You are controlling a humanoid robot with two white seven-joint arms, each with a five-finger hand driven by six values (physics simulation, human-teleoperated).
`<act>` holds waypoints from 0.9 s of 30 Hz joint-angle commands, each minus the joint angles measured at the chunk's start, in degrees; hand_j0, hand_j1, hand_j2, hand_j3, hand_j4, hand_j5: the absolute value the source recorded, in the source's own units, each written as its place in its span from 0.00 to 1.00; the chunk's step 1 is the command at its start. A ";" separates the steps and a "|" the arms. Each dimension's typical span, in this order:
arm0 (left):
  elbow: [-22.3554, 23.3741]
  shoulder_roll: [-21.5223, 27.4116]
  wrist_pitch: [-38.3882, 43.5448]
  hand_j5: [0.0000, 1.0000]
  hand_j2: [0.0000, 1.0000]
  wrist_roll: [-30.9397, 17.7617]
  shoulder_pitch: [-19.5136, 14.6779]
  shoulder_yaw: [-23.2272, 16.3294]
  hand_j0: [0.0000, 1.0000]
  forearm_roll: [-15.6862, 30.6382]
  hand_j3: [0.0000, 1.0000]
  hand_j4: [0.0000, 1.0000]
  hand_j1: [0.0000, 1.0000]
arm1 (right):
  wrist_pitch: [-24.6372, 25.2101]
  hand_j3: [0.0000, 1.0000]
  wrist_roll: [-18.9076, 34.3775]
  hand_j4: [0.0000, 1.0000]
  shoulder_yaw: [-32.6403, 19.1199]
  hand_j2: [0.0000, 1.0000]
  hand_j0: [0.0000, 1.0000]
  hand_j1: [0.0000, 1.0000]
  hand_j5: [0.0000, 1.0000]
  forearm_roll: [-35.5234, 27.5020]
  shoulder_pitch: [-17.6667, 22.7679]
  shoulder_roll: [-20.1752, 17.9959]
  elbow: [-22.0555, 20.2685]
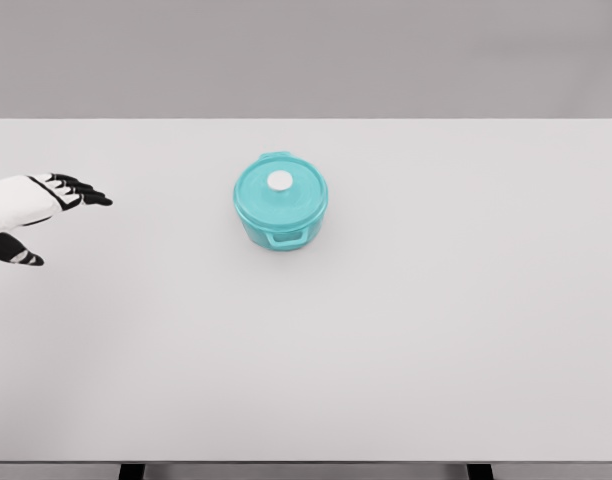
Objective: Open the lid of the pot with left arm
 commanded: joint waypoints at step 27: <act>3.85 -17.65 0.14 1.00 1.00 -3.17 -41.04 -36.18 1.00 -5.01 1.00 1.00 1.00 | -0.01 1.00 0.11 1.00 0.18 1.00 1.00 1.00 1.00 0.06 0.88 -0.01 0.00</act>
